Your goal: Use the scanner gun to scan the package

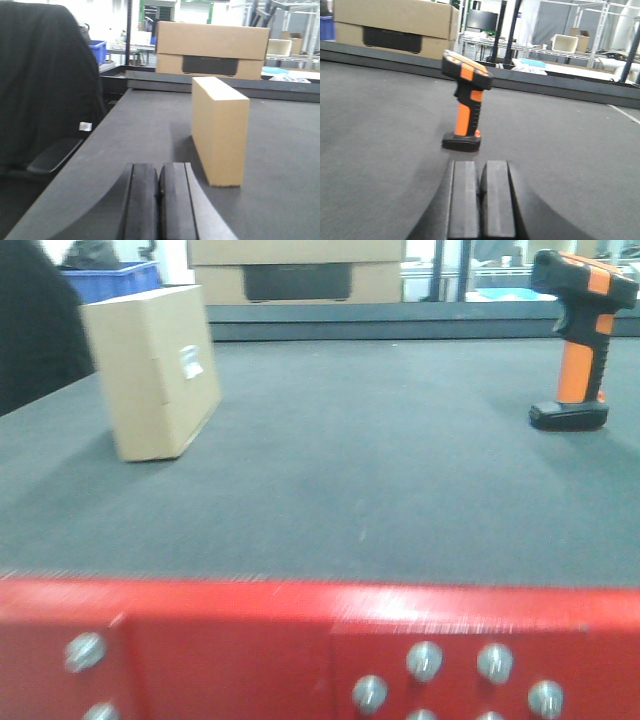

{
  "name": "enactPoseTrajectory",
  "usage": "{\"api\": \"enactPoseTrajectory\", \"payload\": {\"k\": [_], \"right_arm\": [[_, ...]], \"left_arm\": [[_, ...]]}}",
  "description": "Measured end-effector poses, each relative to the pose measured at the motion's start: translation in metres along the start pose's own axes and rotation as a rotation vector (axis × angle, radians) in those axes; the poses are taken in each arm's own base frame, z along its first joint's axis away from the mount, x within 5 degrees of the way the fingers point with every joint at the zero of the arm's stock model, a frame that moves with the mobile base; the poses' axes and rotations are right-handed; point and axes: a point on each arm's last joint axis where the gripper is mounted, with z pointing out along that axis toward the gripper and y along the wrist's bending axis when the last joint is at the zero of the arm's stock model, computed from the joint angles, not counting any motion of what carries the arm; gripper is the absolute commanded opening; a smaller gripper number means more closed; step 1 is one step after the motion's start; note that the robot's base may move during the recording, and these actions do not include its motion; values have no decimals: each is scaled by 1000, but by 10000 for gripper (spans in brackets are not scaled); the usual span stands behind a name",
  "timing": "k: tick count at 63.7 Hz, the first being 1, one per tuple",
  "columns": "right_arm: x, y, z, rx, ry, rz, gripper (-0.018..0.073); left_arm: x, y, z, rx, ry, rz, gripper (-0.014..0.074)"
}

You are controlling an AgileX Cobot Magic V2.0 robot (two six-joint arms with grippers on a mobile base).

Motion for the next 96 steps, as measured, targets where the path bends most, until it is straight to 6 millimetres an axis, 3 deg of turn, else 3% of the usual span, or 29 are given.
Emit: {"api": "enactPoseTrajectory", "payload": {"k": [96], "right_arm": [[0,0,0,0,0,0,-167]], "left_arm": [[-1,0,0,1,-9,5,-111]]}}
